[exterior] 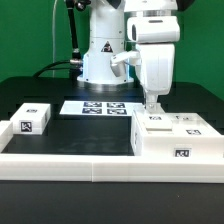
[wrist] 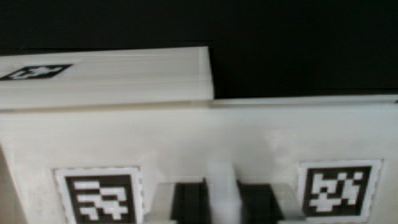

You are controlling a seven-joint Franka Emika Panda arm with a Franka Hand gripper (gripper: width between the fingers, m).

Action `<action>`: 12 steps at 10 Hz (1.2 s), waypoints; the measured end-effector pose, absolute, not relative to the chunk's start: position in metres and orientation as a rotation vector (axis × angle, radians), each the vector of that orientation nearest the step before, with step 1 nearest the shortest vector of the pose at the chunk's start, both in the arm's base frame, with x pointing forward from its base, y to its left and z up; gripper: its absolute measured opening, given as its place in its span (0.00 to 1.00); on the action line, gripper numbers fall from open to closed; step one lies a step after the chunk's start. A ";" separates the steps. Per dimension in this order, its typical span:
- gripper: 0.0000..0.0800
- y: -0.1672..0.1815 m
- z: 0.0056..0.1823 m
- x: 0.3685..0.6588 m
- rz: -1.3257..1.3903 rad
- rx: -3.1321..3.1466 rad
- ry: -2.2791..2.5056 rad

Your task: Assemble cabinet

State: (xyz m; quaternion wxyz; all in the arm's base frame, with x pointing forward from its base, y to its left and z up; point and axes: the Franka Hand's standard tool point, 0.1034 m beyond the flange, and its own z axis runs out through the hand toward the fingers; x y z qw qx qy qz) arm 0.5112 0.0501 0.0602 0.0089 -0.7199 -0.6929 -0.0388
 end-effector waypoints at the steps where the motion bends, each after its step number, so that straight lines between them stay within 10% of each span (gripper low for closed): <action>1: 0.09 0.050 0.060 0.511 -0.121 -2.249 -2.165; 12: 0.09 0.047 0.062 0.564 -0.178 -2.240 -2.184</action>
Offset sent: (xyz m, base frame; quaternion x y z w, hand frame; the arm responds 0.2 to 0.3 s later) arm 0.0000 0.0000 0.0000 0.0000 0.0000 0.0000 1.0000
